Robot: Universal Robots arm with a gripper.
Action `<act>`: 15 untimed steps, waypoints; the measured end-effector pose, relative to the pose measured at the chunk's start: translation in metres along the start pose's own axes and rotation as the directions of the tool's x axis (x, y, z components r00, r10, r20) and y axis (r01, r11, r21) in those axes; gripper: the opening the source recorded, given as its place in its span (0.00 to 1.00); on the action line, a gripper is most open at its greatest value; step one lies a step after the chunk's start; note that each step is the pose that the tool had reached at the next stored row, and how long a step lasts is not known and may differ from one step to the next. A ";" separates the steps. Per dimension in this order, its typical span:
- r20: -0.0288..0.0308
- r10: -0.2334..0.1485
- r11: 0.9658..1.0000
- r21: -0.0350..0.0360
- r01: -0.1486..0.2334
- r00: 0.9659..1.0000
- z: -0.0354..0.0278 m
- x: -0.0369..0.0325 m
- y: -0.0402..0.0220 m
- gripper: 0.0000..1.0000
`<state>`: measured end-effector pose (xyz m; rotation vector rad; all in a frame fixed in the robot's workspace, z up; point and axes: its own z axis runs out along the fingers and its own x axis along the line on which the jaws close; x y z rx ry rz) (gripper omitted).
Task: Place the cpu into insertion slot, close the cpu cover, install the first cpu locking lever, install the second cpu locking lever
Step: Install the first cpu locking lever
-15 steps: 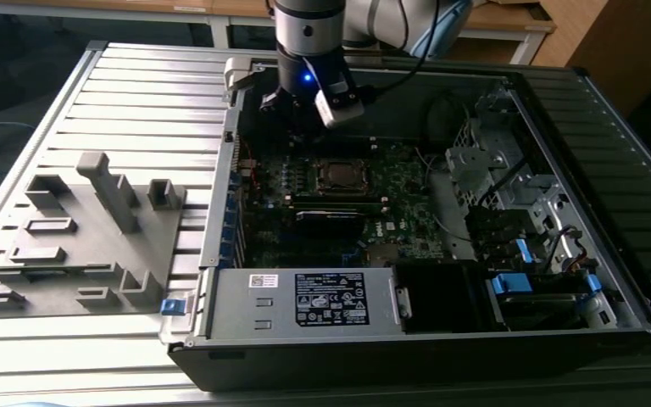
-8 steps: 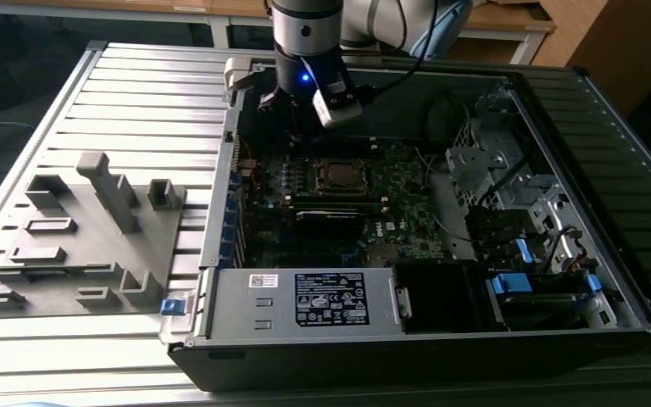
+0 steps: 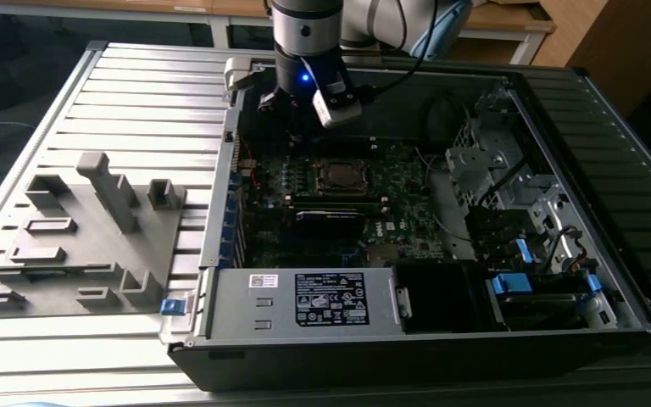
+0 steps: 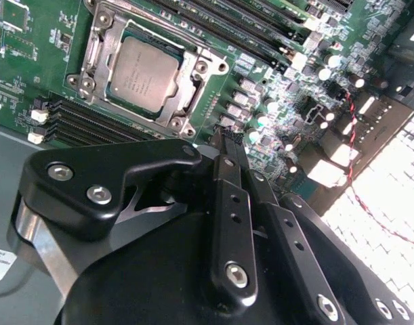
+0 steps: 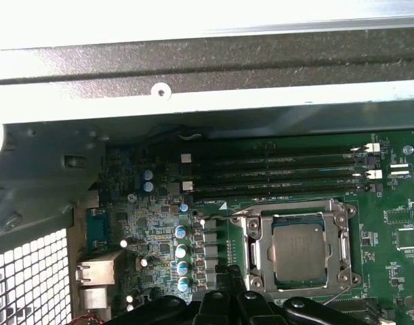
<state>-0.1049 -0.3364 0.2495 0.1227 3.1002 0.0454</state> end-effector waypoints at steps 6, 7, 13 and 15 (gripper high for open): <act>0.000 0.000 1.000 0.000 0.000 1.000 -0.0033 -0.0001 0.0001 0.11; 0.000 0.000 1.000 0.000 0.000 1.000 -0.0033 -0.0001 0.0001 0.11; 0.000 0.000 1.000 0.002 0.000 1.000 -0.0030 0.0010 0.0000 0.11; 0.000 0.000 1.000 -0.004 0.000 1.000 -0.0030 0.0019 -0.0003 0.11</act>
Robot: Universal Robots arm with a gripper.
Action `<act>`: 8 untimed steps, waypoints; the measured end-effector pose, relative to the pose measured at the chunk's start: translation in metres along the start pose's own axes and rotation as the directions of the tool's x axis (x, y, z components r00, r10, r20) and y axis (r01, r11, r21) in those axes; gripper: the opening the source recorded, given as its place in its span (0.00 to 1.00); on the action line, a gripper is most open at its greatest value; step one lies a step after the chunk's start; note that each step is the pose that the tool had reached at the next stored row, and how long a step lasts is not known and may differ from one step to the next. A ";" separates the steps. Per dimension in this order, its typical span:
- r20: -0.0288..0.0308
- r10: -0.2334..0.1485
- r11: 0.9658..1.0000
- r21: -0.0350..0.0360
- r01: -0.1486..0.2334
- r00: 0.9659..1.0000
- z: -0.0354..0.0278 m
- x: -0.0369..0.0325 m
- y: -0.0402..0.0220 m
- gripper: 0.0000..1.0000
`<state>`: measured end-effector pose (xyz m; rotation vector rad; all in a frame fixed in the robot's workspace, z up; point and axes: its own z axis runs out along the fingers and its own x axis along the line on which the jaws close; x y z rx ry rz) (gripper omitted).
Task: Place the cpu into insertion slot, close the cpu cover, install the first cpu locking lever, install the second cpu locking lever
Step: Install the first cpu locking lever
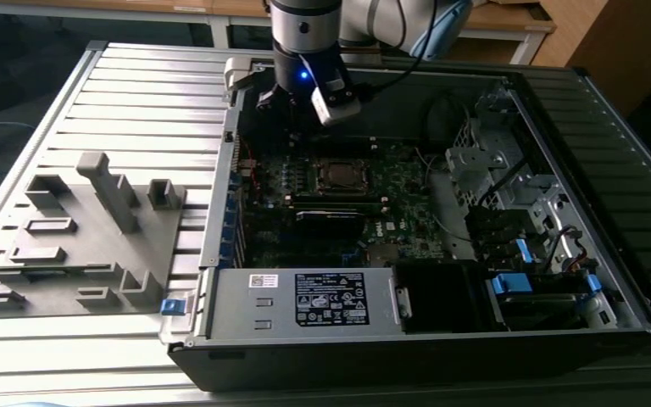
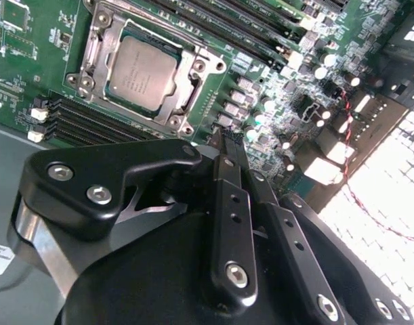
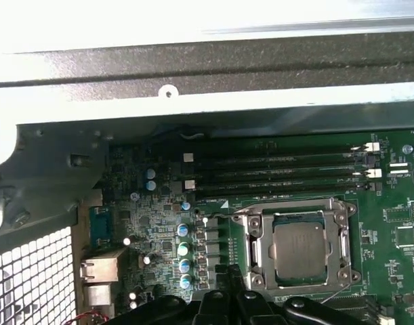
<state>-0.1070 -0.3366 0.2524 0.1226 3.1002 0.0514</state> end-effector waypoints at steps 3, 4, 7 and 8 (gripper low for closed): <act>-0.004 0.002 0.999 -0.049 -0.002 1.000 -0.0001 0.0001 -0.0009 0.11; -0.005 0.002 0.998 -0.063 -0.003 1.000 -0.0001 0.0001 -0.0012 0.11; -0.006 0.003 0.997 -0.078 -0.004 1.000 -0.0001 0.0014 -0.0022 0.11; -0.006 0.003 0.997 -0.079 -0.004 1.000 0.0000 0.0027 -0.0026 0.11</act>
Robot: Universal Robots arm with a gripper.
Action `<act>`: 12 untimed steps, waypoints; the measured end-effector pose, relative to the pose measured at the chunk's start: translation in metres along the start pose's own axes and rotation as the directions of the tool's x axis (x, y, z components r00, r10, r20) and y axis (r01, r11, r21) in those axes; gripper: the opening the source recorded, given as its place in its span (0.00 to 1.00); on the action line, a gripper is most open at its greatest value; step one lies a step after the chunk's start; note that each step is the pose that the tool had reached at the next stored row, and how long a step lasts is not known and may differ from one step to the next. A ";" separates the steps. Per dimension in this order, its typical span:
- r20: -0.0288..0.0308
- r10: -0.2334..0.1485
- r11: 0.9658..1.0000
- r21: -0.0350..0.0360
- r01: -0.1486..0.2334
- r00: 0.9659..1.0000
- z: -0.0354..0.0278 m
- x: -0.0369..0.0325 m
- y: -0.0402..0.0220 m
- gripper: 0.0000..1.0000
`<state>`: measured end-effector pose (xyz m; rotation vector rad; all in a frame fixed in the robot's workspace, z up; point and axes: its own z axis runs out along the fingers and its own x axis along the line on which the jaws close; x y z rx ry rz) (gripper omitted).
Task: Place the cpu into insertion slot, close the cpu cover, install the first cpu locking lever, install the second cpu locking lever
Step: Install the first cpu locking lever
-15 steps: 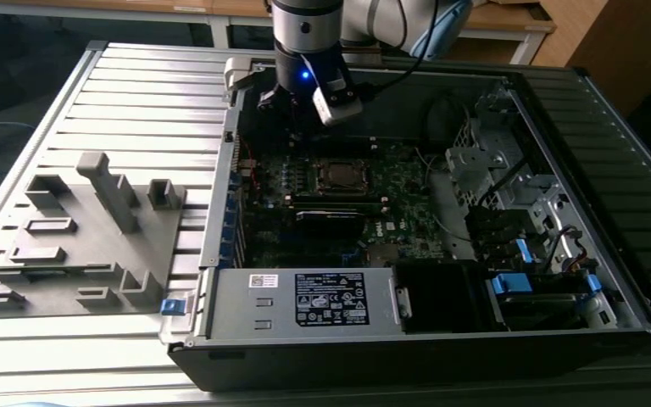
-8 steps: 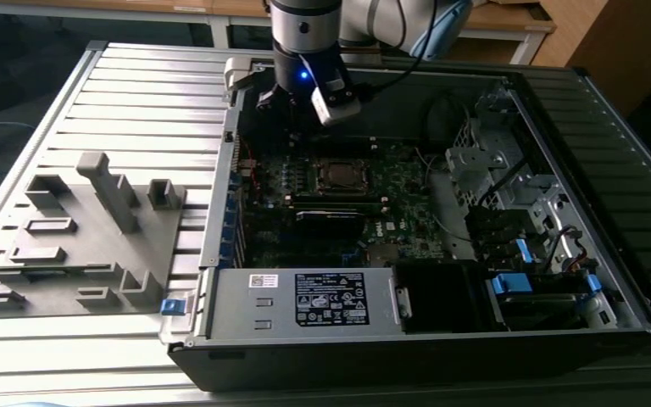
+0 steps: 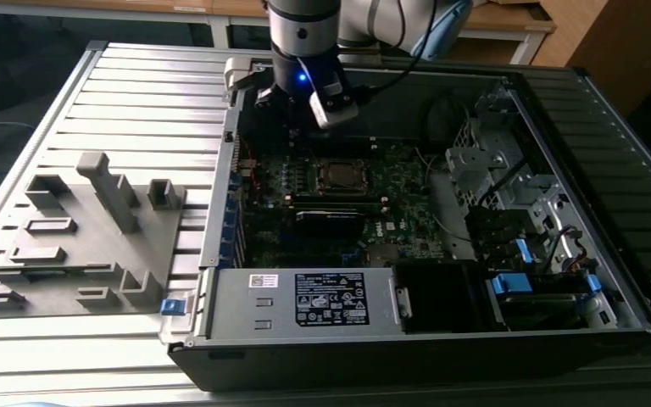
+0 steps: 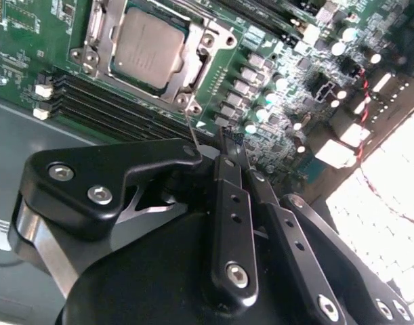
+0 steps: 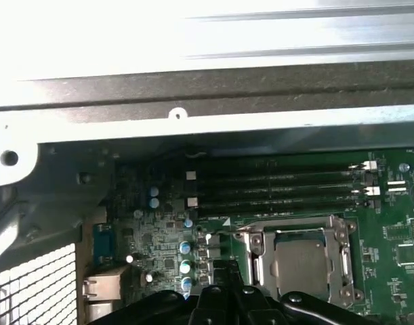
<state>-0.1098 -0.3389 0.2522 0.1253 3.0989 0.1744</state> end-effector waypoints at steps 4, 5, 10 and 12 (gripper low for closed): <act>0.000 0.000 1.000 -0.002 0.000 1.000 0.0007 0.0048 -0.0014 0.11; 0.000 0.000 1.000 -0.002 0.000 1.000 0.0010 0.0053 -0.0019 0.11; 0.000 0.000 1.000 -0.005 0.000 1.000 0.0014 0.0066 -0.0051 0.11; -0.003 0.001 0.999 -0.037 -0.001 1.000 0.0013 0.0073 -0.0068 0.11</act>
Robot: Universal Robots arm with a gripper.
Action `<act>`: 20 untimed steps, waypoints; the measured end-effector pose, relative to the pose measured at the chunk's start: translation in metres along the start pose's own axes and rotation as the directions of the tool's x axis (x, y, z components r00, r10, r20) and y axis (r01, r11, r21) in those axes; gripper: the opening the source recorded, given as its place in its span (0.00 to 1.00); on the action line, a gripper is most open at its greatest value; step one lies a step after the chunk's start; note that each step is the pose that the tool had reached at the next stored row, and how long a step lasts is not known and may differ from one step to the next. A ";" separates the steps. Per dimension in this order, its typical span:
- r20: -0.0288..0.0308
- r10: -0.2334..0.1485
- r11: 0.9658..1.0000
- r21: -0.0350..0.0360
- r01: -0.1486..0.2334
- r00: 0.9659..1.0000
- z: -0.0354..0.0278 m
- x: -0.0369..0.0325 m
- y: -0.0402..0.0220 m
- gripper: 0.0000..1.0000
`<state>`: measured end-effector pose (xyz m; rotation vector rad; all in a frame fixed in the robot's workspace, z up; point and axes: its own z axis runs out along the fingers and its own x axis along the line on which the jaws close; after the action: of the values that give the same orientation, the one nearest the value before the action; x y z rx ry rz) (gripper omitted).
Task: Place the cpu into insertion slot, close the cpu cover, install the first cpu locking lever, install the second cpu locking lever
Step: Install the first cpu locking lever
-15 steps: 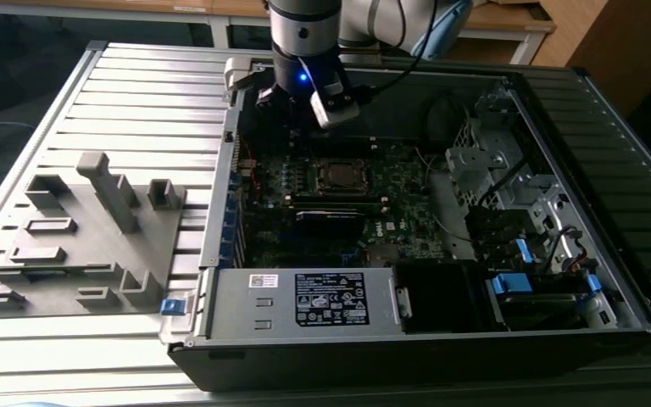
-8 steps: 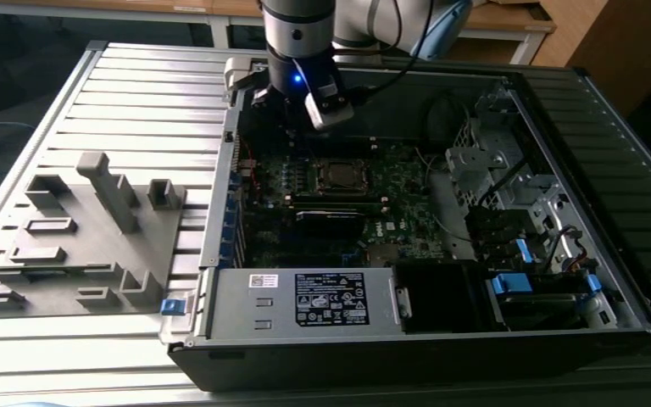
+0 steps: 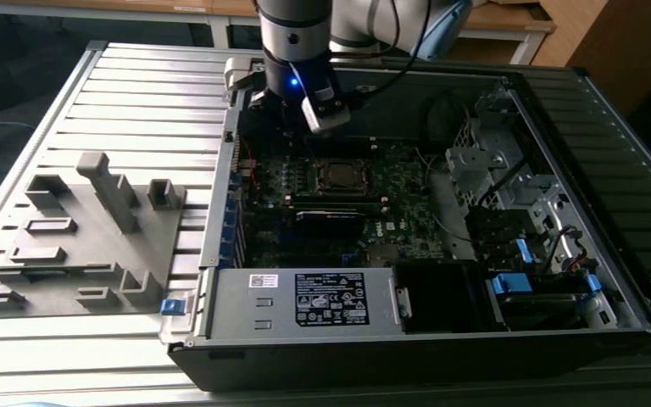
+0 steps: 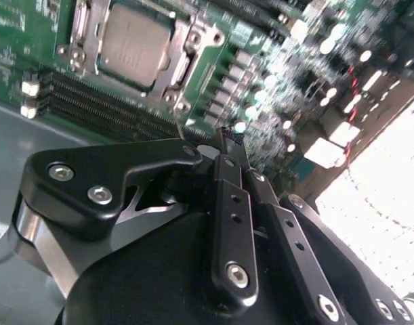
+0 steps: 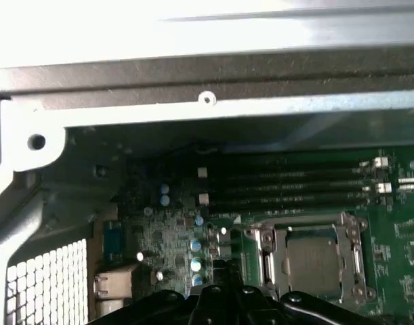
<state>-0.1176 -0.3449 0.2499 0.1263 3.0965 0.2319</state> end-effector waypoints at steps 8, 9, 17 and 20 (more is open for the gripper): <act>-0.003 0.001 0.999 -0.035 -0.001 1.000 -0.0005 0.0052 -0.0023 0.11; -0.003 0.001 0.999 -0.036 -0.001 1.000 -0.0006 0.0059 -0.0024 0.11; -0.006 0.003 0.997 -0.075 -0.003 1.000 -0.0005 0.0070 -0.0024 0.11; -0.006 0.003 0.997 -0.076 -0.003 1.000 0.0007 0.0077 -0.0028 0.11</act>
<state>-0.1255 -0.3469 0.2485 0.1282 3.0884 0.3495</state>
